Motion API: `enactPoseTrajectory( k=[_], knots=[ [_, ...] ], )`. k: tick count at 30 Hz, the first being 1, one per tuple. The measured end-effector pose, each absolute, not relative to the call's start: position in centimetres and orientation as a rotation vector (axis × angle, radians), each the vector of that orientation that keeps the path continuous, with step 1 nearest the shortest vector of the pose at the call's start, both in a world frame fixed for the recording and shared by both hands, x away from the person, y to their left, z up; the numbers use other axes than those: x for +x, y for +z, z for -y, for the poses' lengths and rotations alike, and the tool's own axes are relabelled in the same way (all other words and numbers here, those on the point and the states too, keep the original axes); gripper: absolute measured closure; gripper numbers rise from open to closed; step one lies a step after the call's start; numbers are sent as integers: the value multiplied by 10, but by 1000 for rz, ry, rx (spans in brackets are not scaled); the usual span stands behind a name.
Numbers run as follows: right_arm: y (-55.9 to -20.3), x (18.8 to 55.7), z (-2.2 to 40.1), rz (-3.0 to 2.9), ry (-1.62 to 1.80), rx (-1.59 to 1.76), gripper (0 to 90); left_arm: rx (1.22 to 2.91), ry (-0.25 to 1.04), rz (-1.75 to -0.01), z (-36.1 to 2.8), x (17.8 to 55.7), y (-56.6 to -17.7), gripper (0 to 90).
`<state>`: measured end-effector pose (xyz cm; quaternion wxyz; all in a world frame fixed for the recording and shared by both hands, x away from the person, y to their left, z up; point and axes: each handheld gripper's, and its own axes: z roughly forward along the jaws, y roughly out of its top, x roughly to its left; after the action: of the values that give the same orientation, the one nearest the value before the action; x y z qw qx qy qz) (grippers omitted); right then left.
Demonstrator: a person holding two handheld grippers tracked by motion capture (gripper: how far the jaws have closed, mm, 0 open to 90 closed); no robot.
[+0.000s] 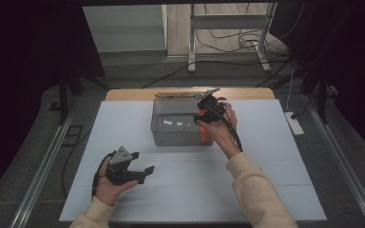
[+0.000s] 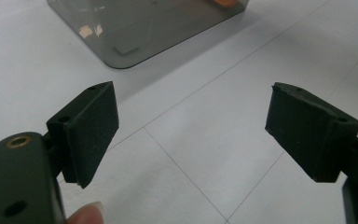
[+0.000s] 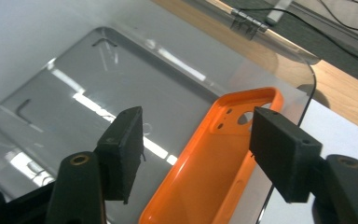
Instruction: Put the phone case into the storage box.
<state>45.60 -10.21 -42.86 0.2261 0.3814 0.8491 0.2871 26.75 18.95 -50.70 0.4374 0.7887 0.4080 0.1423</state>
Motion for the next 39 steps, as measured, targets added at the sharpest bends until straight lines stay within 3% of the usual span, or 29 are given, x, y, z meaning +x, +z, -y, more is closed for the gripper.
enactPoseTrajectory(
  k=[20,39],
  knots=[
    [-420,438,127,-2382,936,1002,313,1970,355,-1024,-189,264,-510,167],
    [-428,399,169,-2396,1102,945,300,1960,351,-1039,-190,264,-510,167]
  ],
)
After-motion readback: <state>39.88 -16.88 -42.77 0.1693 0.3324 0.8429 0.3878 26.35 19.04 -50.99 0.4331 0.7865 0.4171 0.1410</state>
